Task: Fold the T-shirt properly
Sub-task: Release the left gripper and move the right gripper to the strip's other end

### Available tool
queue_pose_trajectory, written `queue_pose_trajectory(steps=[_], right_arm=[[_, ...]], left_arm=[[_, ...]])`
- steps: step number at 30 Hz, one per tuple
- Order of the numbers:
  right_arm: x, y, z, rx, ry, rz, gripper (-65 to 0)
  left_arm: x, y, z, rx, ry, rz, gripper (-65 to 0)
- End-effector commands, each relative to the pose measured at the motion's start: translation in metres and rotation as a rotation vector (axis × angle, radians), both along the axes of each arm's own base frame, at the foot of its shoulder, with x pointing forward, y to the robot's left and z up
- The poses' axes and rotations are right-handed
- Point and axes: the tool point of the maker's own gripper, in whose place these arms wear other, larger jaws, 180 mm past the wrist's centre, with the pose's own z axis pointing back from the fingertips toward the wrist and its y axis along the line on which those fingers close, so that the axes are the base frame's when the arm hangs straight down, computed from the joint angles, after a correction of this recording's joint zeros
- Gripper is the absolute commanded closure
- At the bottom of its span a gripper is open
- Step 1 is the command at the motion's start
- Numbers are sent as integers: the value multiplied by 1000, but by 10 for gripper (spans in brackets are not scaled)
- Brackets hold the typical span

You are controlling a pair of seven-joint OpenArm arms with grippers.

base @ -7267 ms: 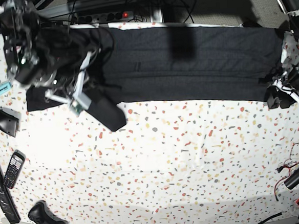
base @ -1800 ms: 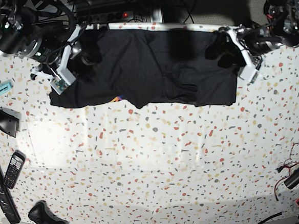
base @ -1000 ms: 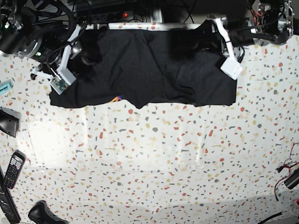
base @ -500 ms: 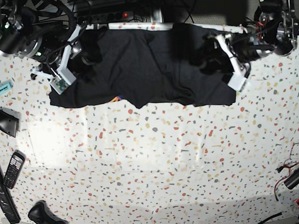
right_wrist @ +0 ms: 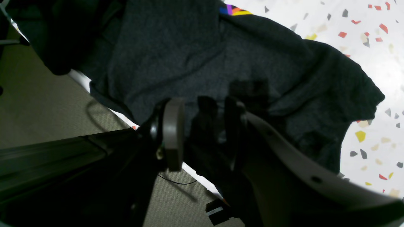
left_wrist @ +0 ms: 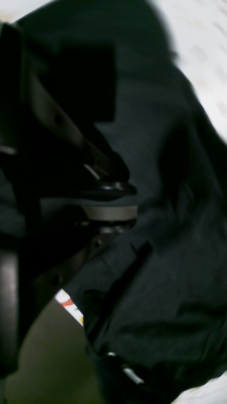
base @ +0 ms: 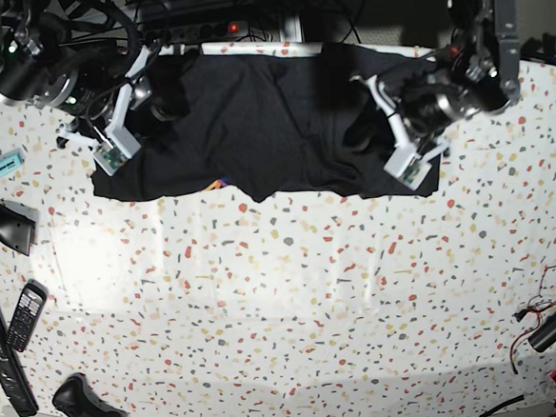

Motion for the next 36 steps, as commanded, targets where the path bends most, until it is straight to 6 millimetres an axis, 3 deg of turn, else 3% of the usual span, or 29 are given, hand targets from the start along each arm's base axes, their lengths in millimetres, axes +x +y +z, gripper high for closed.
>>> queue_pose_trajectory(steps=[1,9,16,18,21,24,27,33,36], right_arm=[[3,2,8,7,-30,11,-210],[1,0,6,-5,-15,11,-210],[0,-1,4,-12,-8,11,-210],[0,-1,5,-11,-8,10,-210],[2,-3,5,-4,-3,-28,-210],[6,-9,5,-4,-1,-83,-210],[13,-26,7,-44,-19,-147,-211],[28,-81,20,-81,-73,-317,-211],[30,-107,16,-56,-46,-403,-211]], left_arm=[[14,-5,14,-4,-60,8,-54],[52,-24,21,120,-157,63,-54],[63,-37,-13,166,-94,26,-55],[66,-38,-8,138,-104,37,-55],[74,-36,16,33,-126,74,-71],[84,-23,44,-20,-169,129,-168],[91,4,59,9,-190,193,-253],[86,52,66,-44,-165,277,-267],[76,72,64,-91,-153,316,-267]])
